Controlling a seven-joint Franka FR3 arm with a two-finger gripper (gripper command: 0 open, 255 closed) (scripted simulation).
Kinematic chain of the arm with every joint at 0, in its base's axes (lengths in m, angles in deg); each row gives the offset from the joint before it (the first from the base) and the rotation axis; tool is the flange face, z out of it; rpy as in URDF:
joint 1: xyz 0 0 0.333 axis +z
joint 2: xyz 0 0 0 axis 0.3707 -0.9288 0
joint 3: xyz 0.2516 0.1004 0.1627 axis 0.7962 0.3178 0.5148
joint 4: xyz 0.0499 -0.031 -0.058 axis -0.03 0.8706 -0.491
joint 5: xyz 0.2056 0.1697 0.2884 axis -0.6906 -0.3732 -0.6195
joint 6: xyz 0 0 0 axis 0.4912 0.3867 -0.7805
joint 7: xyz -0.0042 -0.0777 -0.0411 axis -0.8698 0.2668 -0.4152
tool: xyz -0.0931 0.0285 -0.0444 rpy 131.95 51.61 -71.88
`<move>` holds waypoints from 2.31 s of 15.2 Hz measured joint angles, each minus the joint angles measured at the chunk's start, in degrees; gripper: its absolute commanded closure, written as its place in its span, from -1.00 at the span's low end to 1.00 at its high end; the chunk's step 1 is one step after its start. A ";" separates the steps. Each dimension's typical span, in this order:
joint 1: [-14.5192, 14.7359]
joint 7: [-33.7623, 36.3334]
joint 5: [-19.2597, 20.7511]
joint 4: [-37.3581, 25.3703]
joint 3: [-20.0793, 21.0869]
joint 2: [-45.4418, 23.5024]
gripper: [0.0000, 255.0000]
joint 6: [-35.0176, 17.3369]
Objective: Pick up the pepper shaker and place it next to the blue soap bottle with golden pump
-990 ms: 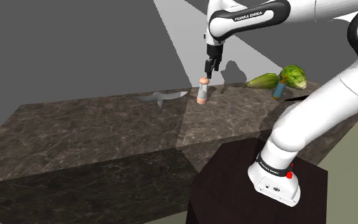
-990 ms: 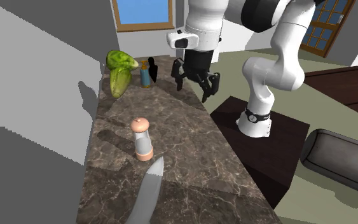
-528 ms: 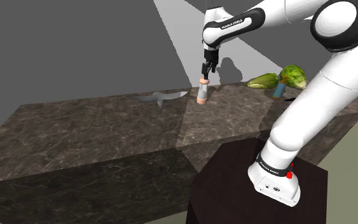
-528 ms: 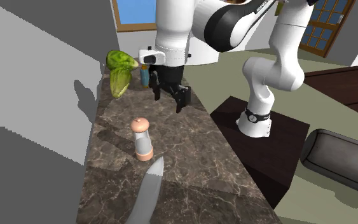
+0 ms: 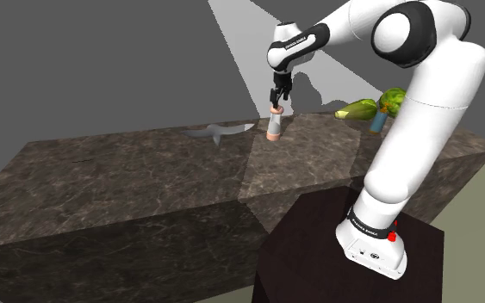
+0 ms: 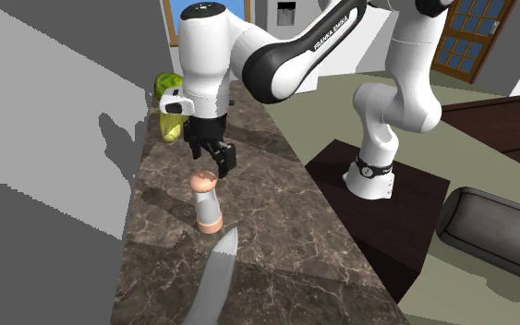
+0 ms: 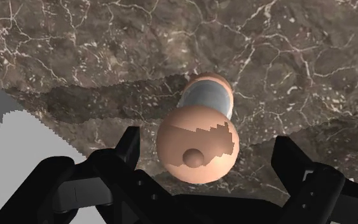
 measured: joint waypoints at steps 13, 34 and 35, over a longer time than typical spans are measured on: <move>-0.62 -0.43 -0.57 2.13 -0.38 -3.24 -1.00 -5.46; -0.41 -0.85 -0.32 -1.77 -0.33 -0.63 1.00 0.97; -0.35 -0.84 -0.27 -2.18 -0.29 -0.29 1.00 1.72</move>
